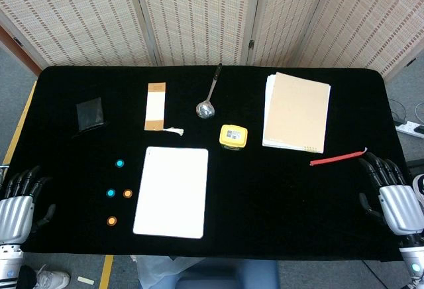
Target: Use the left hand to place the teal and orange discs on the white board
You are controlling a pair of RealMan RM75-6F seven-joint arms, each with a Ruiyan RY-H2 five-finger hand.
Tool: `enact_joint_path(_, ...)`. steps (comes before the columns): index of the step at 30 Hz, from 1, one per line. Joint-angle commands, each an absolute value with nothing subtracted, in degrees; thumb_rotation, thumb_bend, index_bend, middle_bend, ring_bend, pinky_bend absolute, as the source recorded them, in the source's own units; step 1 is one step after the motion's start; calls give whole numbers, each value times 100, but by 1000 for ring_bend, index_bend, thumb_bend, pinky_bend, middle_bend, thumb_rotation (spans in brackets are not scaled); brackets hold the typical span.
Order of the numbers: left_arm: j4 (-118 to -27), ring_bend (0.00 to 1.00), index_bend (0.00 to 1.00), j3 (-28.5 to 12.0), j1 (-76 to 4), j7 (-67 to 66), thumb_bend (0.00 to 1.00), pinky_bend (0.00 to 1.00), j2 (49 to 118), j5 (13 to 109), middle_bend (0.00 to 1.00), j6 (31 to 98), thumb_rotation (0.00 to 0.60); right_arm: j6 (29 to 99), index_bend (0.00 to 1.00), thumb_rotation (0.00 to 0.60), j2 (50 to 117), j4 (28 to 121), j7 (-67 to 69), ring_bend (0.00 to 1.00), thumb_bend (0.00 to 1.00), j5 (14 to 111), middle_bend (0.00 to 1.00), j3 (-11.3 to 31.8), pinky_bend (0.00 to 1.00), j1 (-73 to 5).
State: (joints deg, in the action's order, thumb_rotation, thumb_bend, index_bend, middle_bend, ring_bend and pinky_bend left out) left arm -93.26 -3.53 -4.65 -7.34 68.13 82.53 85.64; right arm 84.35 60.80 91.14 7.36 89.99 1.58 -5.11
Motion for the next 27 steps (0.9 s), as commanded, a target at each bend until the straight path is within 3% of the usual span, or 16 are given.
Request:
enact_joint_path(1,-9311,0,254,-346,-468,-736,414,0,6816,8250,76,8548,600,8437,0,600,6079,9125,737,8,533,9006,1,153,0,-510)
enact_joint_path(12,-9217,0,274,-434,-698,-579,416,0,6798,8444,76,8397,600,8594,0,600,6019,9120,796,7,533,9059,1,156,0,-443)
enact_joint_path(21,-8977,0,335,-645,-1358,-199,417,0,6896,8558,95,7684,600,8579,0,600,5925,9177,836,8,533,9076,1,152,0,-449)
enact_joint_path(27,-8458,2,366,-876,-2095,-177,428,0,7307,8396,132,6841,600,8569,0,600,5893,9176,874,8,533,9105,1,146,0,-460)
